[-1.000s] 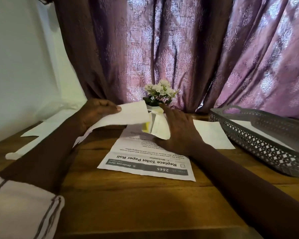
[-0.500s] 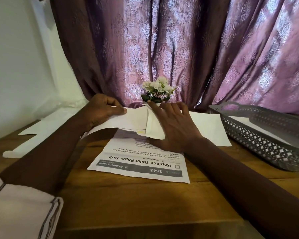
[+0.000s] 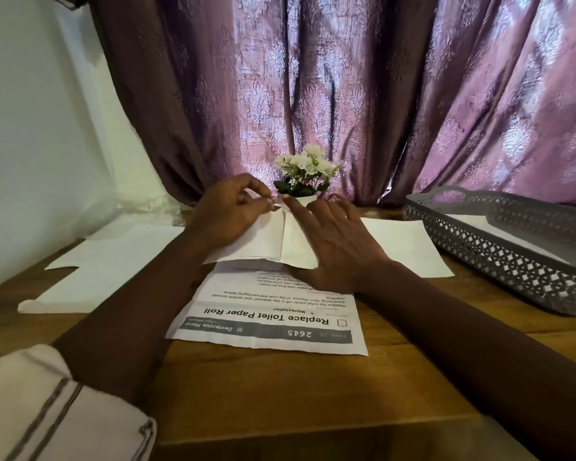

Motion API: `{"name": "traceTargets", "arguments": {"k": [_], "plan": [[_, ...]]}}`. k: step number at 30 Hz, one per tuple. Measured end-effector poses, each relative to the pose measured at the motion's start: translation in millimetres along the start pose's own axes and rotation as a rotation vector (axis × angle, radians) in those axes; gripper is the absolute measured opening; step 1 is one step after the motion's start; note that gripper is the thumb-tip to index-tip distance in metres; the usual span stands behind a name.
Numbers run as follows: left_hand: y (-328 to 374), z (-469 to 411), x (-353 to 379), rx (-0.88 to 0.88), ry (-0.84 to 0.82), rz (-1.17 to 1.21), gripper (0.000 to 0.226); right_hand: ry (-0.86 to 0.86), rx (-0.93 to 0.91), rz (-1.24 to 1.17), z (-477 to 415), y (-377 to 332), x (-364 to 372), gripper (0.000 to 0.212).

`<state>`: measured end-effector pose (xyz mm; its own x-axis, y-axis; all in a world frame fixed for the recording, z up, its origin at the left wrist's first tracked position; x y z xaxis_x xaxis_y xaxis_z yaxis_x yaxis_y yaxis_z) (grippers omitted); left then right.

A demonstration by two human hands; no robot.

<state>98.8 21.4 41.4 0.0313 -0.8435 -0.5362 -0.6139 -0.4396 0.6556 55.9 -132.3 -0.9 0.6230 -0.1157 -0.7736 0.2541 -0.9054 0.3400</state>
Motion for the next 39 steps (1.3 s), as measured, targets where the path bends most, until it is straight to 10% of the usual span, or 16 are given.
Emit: {"name": "traceTargets", "arguments": {"k": [13, 18, 26, 39], "plan": [[-67, 17, -11, -0.449, -0.266, 0.313, 0.041, 0.036, 0.12, -0.078, 4, 23, 1, 0.106], [-54, 10, -13, -0.339, -0.04, 0.599, 0.046, 0.017, 0.082, -0.067, 4, 16, -1, 0.113], [-23, -5, 38, -0.206, 0.092, 0.329, 0.033, 0.052, 0.087, -0.065, 1, 9, -5, 0.117], [-1, 4, 68, -0.095, -0.172, 0.387, 0.08, 0.116, 0.011, -0.259, 4, 2, -18, 0.133]]}}
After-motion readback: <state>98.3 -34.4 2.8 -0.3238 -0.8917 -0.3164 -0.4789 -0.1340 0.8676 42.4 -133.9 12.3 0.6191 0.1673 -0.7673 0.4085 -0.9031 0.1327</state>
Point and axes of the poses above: each hand's wrist, its own z-axis away from the middle knuckle, its own x-axis out of the palm, y = z × x, the point moved 10 cm from there along -z, towards the middle knuckle, and after that the axes turned 6 degrees about -y, right-handed, at the moved point
